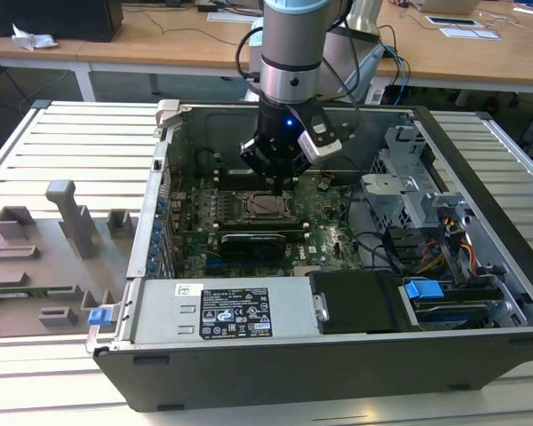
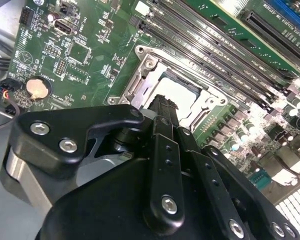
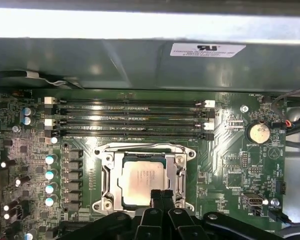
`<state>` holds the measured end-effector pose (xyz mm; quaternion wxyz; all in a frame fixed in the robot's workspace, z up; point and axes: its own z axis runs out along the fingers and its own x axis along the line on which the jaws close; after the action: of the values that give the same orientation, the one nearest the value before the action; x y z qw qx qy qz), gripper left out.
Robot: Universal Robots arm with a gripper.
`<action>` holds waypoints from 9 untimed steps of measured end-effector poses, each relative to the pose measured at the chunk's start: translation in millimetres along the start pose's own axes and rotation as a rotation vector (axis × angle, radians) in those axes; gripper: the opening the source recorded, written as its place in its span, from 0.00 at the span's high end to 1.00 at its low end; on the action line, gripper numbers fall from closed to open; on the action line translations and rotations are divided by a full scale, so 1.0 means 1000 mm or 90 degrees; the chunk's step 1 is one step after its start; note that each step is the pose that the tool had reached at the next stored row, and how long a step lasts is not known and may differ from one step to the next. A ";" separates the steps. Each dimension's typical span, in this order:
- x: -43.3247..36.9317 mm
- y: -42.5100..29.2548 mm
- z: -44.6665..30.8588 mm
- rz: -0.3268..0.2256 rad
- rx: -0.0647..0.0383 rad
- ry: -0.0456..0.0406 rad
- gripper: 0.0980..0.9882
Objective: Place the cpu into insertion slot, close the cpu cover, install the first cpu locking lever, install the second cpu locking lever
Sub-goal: 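Install the first cpu locking lever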
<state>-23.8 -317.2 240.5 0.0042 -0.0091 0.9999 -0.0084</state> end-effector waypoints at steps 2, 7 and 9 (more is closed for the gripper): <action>0.0000 -0.0001 -0.0046 0.000 0.000 0.0000 0.99; -0.0001 -0.0002 -0.0145 0.000 0.000 0.0000 0.99; -0.0001 -0.0003 -0.0167 0.000 0.000 0.0000 0.99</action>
<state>-23.9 -317.2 257.2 0.0042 -0.0091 0.9999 -0.0084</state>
